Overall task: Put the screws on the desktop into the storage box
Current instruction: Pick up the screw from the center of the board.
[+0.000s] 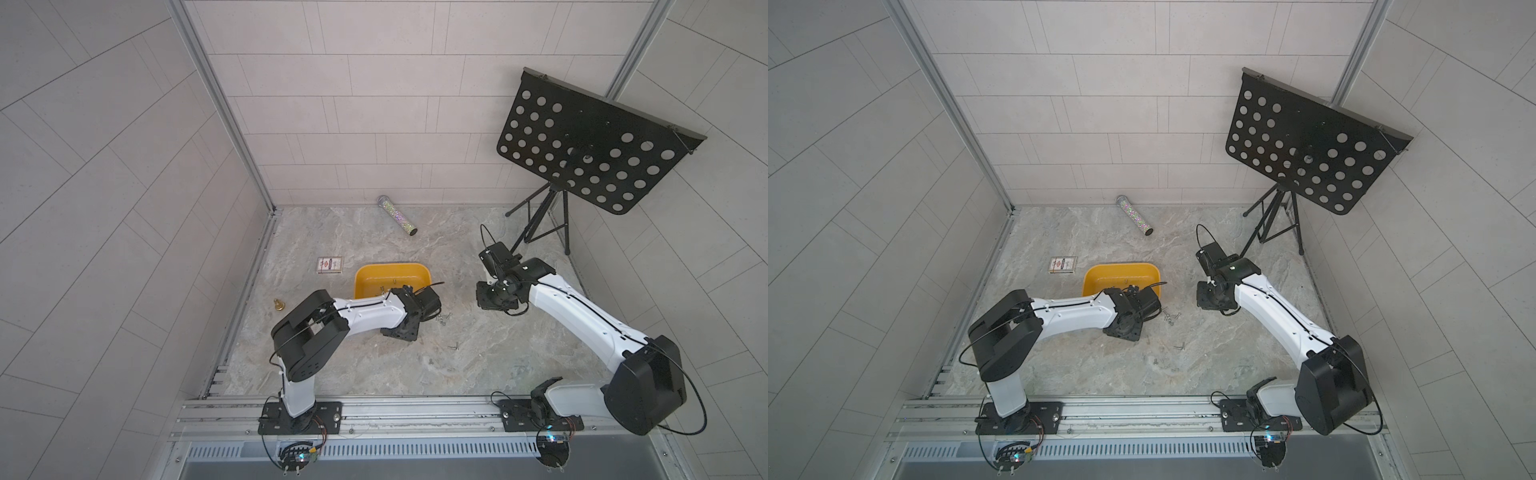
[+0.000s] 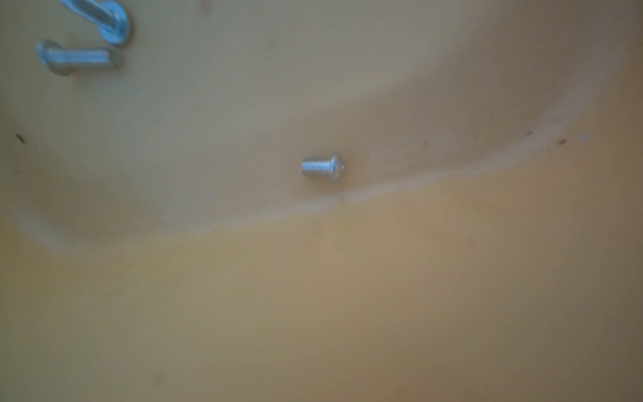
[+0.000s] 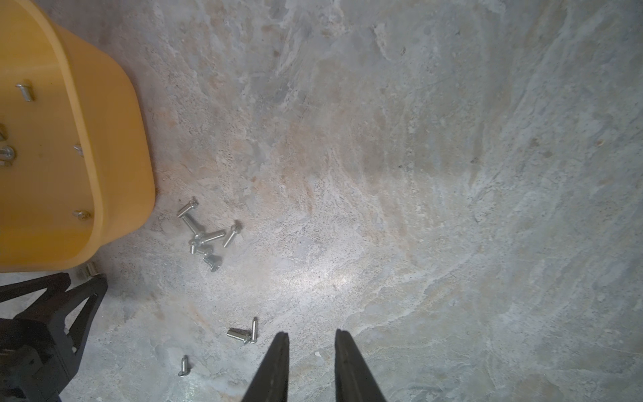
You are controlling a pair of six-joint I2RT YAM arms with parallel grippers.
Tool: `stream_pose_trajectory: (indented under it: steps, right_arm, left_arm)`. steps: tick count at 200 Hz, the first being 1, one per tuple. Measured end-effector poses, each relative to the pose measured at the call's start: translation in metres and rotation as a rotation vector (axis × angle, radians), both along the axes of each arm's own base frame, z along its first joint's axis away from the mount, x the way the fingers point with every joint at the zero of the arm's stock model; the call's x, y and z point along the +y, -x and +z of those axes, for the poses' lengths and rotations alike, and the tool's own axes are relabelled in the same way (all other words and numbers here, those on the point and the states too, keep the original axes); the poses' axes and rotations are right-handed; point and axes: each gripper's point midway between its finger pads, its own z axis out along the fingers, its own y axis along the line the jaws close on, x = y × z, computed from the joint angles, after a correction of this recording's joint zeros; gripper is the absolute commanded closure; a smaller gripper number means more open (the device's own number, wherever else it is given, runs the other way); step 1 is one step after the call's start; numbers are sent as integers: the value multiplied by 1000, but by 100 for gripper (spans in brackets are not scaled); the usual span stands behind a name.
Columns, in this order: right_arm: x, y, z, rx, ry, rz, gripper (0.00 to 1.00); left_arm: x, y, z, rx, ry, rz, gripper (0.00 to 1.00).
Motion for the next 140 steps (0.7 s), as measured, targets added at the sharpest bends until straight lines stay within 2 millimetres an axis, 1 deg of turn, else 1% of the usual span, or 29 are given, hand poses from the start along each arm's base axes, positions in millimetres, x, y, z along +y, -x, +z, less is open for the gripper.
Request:
stream_pose_trajectory:
  steps: [16, 44, 122, 140]
  right_arm:
    - [0, 0, 0, -1, -1, 0, 72]
    - [0, 0, 0, -1, -2, 0, 72]
    - [1, 0, 0, 0, -4, 1, 73]
    - [1, 0, 0, 0, -4, 1, 73]
  left_arm:
    - [0, 0, -1, 0, 4, 3, 67]
    - [1, 2, -1, 1, 6, 3, 73]
    - [5, 4, -2, 7, 2, 5, 82]
    - [6, 5, -2, 8, 0, 6, 83]
